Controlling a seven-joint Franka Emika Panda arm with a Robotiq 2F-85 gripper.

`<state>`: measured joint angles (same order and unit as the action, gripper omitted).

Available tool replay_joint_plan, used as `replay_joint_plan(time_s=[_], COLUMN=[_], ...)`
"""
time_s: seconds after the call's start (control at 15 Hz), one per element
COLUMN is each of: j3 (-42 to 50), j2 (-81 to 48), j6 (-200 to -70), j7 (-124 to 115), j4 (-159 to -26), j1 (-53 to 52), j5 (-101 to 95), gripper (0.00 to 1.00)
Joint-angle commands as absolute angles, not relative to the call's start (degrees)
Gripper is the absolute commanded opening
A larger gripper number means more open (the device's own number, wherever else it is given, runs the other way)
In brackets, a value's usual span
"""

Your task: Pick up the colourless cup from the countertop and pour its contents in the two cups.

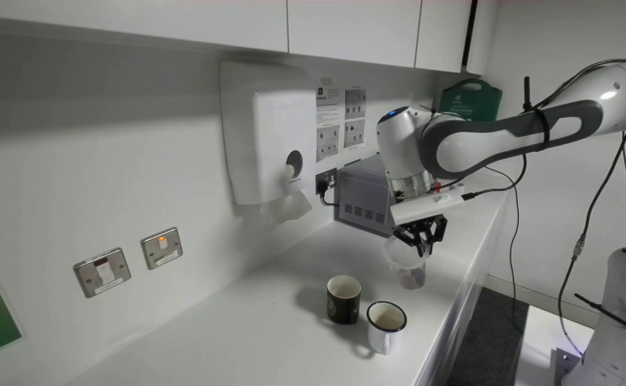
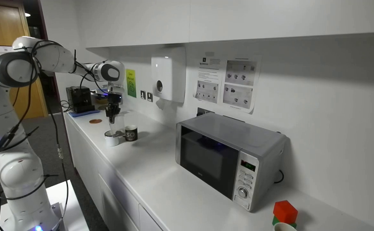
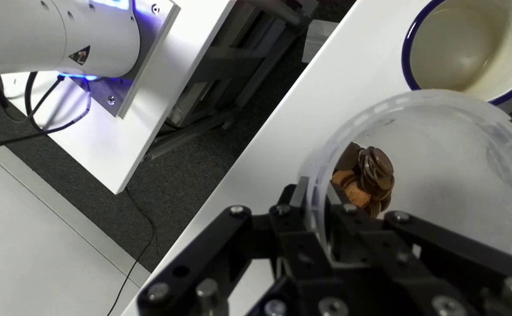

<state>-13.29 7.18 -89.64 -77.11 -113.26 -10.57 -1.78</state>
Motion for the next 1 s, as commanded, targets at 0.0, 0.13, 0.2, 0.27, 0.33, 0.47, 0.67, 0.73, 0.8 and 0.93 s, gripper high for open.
replay_joint_plan(time_s=[0.0, 0.13, 0.2, 0.27, 0.33, 0.47, 0.67, 0.73, 0.8, 0.93], j3=[-15.6, -16.6, -17.0, -17.4, -17.7, -18.0, -18.2, -18.3, -18.2, -18.1], j2=[6.4, 5.8, 5.7, 5.5, 5.3, 5.0, 4.4, 4.2, 4.0, 3.7], j6=[-86.1, -85.8, -85.8, -85.8, -85.7, -85.6, -85.5, -85.5, -85.6, -86.4], j7=[-84.4, -87.3, -88.7, -90.1, -91.3, -93.3, -96.4, -97.4, -98.1, -100.2], j4=[-110.6, -110.3, -110.3, -110.3, -110.2, -110.2, -110.3, -110.3, -110.3, -110.4], j1=[-11.5, -12.0, -12.2, -12.3, -12.5, -12.9, -13.3, -13.4, -13.4, -13.5], j5=[-3.4, -3.9, -4.1, -4.6, -5.0, -6.3, -8.8, -9.7, -10.2, -11.2], gripper=[0.02, 0.02, 0.02, 0.02, 0.02, 0.02, 0.02, 0.02, 0.02, 0.02])
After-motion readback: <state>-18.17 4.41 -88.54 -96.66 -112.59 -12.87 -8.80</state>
